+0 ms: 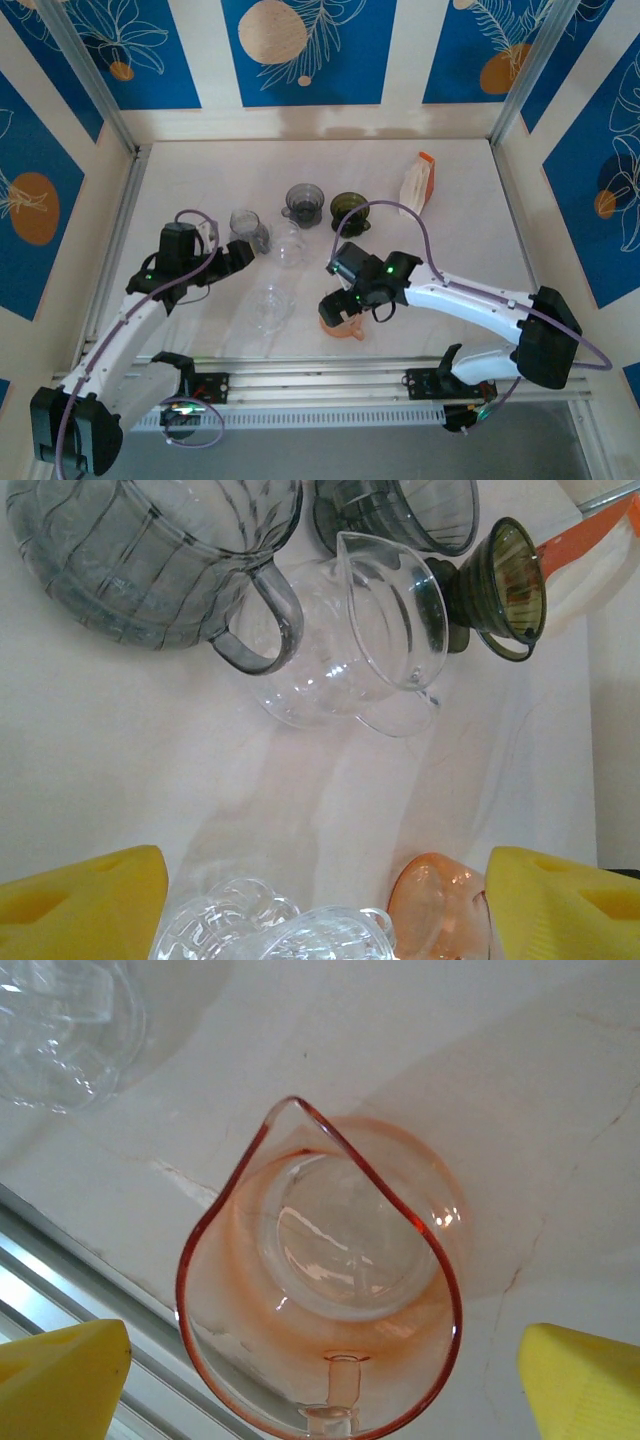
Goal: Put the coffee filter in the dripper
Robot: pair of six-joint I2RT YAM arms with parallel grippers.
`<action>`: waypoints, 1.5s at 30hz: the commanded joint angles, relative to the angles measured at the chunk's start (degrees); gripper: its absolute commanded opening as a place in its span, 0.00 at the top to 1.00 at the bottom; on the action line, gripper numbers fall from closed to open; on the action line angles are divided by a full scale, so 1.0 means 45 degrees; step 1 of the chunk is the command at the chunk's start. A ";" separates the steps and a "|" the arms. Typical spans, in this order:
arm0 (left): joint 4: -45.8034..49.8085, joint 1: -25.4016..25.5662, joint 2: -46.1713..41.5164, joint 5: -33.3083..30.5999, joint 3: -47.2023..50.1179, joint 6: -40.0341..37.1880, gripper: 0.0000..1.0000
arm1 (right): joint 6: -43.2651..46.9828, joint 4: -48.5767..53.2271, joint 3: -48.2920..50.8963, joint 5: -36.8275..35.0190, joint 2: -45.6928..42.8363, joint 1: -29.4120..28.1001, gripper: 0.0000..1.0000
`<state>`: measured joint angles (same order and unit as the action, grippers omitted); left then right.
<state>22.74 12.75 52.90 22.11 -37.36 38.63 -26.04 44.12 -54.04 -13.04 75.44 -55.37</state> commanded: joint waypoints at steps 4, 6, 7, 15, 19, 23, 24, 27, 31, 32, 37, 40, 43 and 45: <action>-0.0206 -0.0173 -0.0311 0.0261 0.0295 0.0118 0.17 | -0.0271 -0.0377 0.0193 0.0182 0.0675 -0.0255 0.01; -0.0284 -0.0172 -0.0311 0.0263 0.0363 0.0158 0.17 | -0.0201 -0.0516 0.0178 0.0144 0.0861 -0.0292 0.01; -0.0307 -0.0177 -0.0312 0.0262 0.0390 0.0186 0.17 | -0.0160 -0.0573 0.0153 0.0117 0.0946 -0.0292 0.01; -0.0414 -0.0178 -0.0252 0.0253 0.0476 0.0170 0.17 | 0.0262 -0.1236 -0.0267 0.0201 0.1761 -0.0307 0.12; -0.0347 -0.0197 -0.0253 0.0242 0.0386 0.0116 0.17 | 0.0529 -0.1527 -0.0696 0.0289 0.2287 -0.0307 0.18; -0.0241 -0.0236 -0.0294 0.0185 0.0240 0.0052 0.17 | 0.0795 -0.1887 -0.1176 0.0401 0.2884 -0.0252 0.19; -0.0190 -0.0254 -0.0312 0.0148 0.0200 0.0013 0.17 | 0.0873 -0.1941 -0.1292 0.0414 0.3040 -0.0217 0.18; -0.0107 -0.0294 -0.0314 0.0087 0.0120 -0.0065 0.17 | 0.1025 -0.2069 -0.1629 0.0514 0.3475 -0.0137 0.18; -0.0052 -0.0314 -0.0311 0.0033 0.0094 -0.0097 0.17 | 0.1127 -0.2030 -0.1857 0.0418 0.3619 -0.0107 0.06; -0.0025 -0.0315 -0.0311 0.0014 0.0098 -0.0120 0.17 | 0.1157 -0.2026 -0.1848 0.0380 0.3561 -0.0116 0.04; -0.0195 -0.0373 -0.0330 0.0102 0.0062 -0.0072 0.16 | 0.1191 -0.1628 -0.2041 -0.0108 0.2877 0.0001 0.00; -0.0364 -0.0369 -0.0462 0.0151 -0.0015 -0.0030 0.14 | 0.1325 -0.1321 -0.2332 -0.0701 0.2234 0.0311 0.00; -0.0410 -0.0393 -0.0599 0.0049 -0.0095 0.0015 0.14 | 0.1265 -0.1201 -0.2697 -0.0951 0.1890 0.1419 0.01; -0.0470 -0.0392 -0.0568 0.0038 -0.0077 0.0076 0.14 | 0.1185 -0.1398 -0.2933 -0.0879 0.2013 0.2515 0.04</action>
<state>21.87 11.84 51.22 22.06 -35.77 38.87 -20.88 37.36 -64.95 -15.14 85.60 -49.34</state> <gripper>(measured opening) 0.862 0.967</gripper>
